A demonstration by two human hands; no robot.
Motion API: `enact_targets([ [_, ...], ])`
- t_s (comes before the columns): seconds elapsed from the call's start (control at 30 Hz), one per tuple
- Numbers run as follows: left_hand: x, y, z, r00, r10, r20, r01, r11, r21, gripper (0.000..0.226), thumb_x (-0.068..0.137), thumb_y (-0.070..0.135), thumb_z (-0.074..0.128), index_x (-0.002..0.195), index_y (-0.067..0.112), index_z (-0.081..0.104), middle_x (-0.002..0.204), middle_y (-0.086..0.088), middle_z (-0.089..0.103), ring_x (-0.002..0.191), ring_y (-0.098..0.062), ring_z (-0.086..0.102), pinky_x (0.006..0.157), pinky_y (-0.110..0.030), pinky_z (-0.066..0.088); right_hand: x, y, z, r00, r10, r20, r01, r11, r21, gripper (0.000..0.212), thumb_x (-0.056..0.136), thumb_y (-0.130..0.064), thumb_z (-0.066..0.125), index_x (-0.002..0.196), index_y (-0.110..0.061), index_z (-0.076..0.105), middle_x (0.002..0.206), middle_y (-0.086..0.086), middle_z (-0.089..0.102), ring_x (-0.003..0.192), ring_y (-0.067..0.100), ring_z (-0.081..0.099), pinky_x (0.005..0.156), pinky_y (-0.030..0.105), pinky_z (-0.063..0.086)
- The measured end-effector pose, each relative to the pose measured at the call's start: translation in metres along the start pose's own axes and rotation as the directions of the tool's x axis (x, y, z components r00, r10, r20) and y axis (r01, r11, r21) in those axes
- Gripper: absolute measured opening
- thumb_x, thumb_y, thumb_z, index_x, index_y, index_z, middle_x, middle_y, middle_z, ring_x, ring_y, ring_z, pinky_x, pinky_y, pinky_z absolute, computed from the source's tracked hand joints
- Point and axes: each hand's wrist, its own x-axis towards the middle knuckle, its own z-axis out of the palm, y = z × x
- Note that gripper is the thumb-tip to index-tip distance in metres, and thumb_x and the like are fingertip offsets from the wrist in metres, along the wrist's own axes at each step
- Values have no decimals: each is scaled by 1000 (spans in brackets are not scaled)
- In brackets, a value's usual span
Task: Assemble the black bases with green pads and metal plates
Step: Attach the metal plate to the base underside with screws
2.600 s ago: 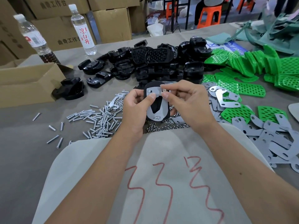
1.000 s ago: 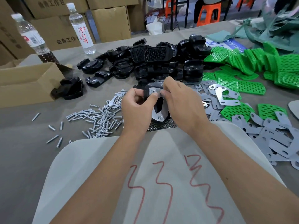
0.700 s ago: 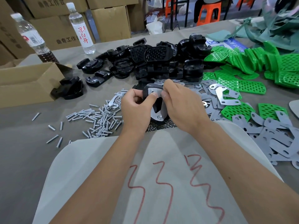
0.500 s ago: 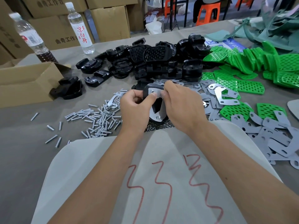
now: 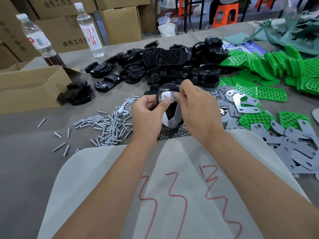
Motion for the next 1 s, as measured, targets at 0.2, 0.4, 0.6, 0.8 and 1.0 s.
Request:
enact_targets([
  [0.2, 9, -2, -4, 967, -19, -255, -7, 995, -100, 7, 92, 12, 77, 96, 12, 71, 91, -8, 79, 87, -24, 76, 84, -41, 62, -2, 11, -12, 944, -163, 288, 118, 979, 166, 19, 94, -35, 72, 83, -22, 62, 72, -9, 57, 71, 14, 51, 66, 41, 47],
  [0.4, 9, -3, -5, 956, -6, -295, -10, 999, -52, 13, 92, 17, 77, 100, 9, 71, 89, -4, 79, 82, -17, 75, 84, -40, 62, -2, 4, -11, 765, -190, 615, 116, 981, 158, 15, 88, -30, 79, 82, -29, 65, 84, -14, 62, 78, 6, 55, 75, 38, 51],
  [0.6, 8, -2, -5, 956, -25, -293, 19, 999, -26, 17, 91, 20, 79, 101, 10, 70, 92, -7, 78, 88, -23, 76, 88, -45, 61, -3, 2, -12, 791, -162, 590, 102, 986, 133, 13, 94, -26, 73, 88, -23, 62, 83, -16, 52, 78, 2, 48, 72, 32, 37],
  [0.8, 7, -1, -2, 963, -14, -269, 21, 999, 26, 18, 89, 21, 80, 102, 11, 73, 93, -3, 79, 90, -22, 76, 88, -43, 61, -2, -4, -14, 766, -157, 624, 125, 988, 95, 12, 95, -27, 71, 87, -21, 64, 92, -13, 52, 91, 13, 50, 87, 41, 47],
  [1.0, 7, 0, -3, 969, -41, -245, 43, 999, 3, 14, 85, 13, 81, 98, 13, 76, 88, -2, 80, 86, -20, 77, 84, -39, 62, -2, -5, -15, 761, -166, 627, 142, 986, 89, 13, 96, -26, 70, 88, -20, 62, 99, -7, 58, 95, 16, 54, 83, 38, 46],
])
